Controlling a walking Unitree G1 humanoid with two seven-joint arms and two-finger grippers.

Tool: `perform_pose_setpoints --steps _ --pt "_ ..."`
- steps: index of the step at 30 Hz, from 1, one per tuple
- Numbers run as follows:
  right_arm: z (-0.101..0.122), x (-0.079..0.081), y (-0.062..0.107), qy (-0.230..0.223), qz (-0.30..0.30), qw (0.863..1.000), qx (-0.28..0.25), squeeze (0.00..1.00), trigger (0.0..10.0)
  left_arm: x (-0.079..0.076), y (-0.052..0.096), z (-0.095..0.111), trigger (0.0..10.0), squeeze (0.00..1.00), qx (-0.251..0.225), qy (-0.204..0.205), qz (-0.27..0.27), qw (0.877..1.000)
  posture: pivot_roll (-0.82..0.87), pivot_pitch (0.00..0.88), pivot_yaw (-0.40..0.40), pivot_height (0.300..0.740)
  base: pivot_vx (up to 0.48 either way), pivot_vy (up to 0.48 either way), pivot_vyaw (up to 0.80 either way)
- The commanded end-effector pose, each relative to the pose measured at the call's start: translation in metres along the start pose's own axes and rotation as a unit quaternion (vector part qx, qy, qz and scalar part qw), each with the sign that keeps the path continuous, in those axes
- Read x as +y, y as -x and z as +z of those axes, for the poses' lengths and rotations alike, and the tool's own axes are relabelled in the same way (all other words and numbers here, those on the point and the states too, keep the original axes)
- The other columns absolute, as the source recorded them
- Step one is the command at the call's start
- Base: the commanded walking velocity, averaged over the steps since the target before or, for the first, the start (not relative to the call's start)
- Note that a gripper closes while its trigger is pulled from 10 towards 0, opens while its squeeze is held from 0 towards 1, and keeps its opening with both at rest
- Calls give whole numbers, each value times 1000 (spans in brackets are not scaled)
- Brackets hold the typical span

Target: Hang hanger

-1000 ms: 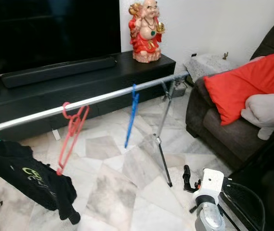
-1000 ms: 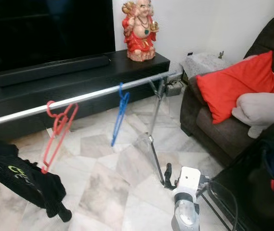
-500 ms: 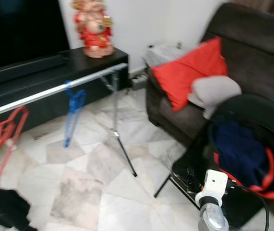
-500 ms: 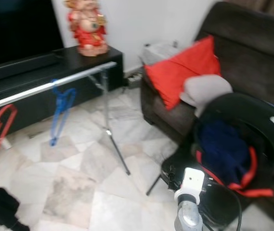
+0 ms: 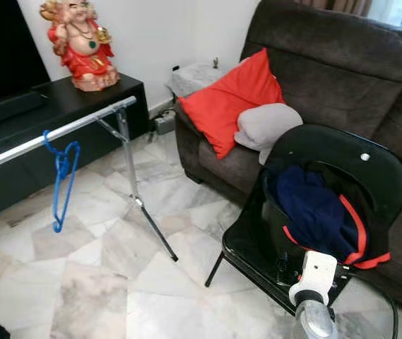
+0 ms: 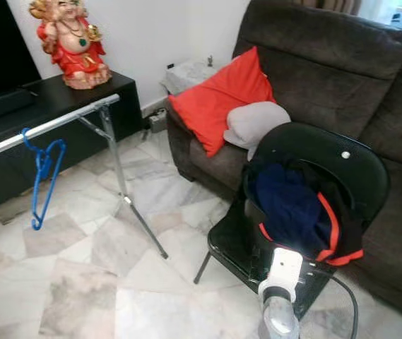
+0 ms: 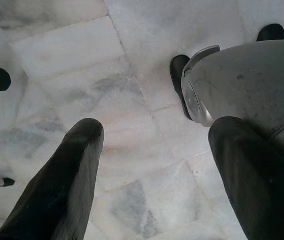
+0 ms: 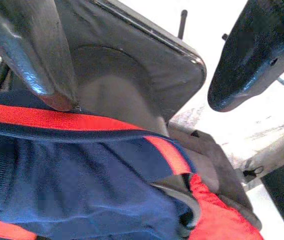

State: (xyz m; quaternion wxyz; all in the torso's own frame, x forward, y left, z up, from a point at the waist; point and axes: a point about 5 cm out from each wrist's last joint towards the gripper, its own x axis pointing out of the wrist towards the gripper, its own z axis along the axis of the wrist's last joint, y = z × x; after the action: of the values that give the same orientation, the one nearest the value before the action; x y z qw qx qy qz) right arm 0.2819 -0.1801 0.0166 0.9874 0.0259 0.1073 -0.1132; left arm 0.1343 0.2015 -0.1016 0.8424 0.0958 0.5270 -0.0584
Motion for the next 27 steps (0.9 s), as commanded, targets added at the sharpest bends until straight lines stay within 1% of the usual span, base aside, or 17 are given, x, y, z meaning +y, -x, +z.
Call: perform_pose_setpoints --steps 1,2,3,4,5,8,10,14,16,18,19,21,24,27 --pt "6 0 -1 3 -6 1000 -19 0 10000 -8 0 -4 10000 0 8 2 -16 1000 60 57 21 740 0 0 0" --pt "8 -1 -1 2 -9 1000 -24 0 10000 -8 0 -4 10000 0 8 2 -16 1000 60 57 21 740 0 0 0" --pt "13 -4 0 13 -22 999 -45 0 10000 -8 0 -4 10000 0 8 1 -16 1000 60 57 21 740 0 0 0" --pt "21 -9 2 31 -40 996 -78 0 10000 -8 0 -4 10000 0 9 -1 -17 1000 60 57 21 740 0 0 0" --pt "26 -12 4 40 -50 993 -95 0 10000 -8 0 -4 10000 0 9 -2 -17 1000 60 57 21 740 0 0 0" --pt "36 -14 9 43 -54 989 -128 0 10000 -9 0 -4 10000 0 10 -5 -18 1000 45 62 23 740 0 0 0" --pt "42 -15 13 51 -54 986 -147 0 10000 -9 0 -4 10000 0 10 -6 -19 1000 44 63 23 740 0 0 0" --pt "48 -19 20 71 -64 982 -165 0 10000 -9 0 -4 10000 0 11 -7 -20 1000 36 62 21 740 0 0 0" --pt "50 -22 24 73 -71 980 -171 0 10000 -9 0 -4 10000 0 11 -8 -21 1000 36 62 21 740 0 0 0" --pt "51 -28 29 38 -89 982 -162 0 10000 -9 0 -4 10000 0 11 -9 -22 1000 27 61 23 740 0 0 0" --pt "50 -29 29 27 -93 983 -158 0 10000 -9 0 -4 10000 0 11 -9 -22 1000 27 61 23 740 0 0 0" --pt "47 -33 31 -12 -109 984 -138 0 10000 -9 0 -4 10000 0 11 -10 -22 1000 23 58 25 740 0 0 0" --pt "46 -35 32 -26 -115 985 -127 0 10000 -9 0 -4 10000 0 11 -12 -23 1000 21 50 26 740 0 0 0" --pt "44 -33 32 -20 -107 987 -117 0 10000 -9 0 -4 10000 0 9 -12 -23 1000 20 42 26 740 0 0 0"
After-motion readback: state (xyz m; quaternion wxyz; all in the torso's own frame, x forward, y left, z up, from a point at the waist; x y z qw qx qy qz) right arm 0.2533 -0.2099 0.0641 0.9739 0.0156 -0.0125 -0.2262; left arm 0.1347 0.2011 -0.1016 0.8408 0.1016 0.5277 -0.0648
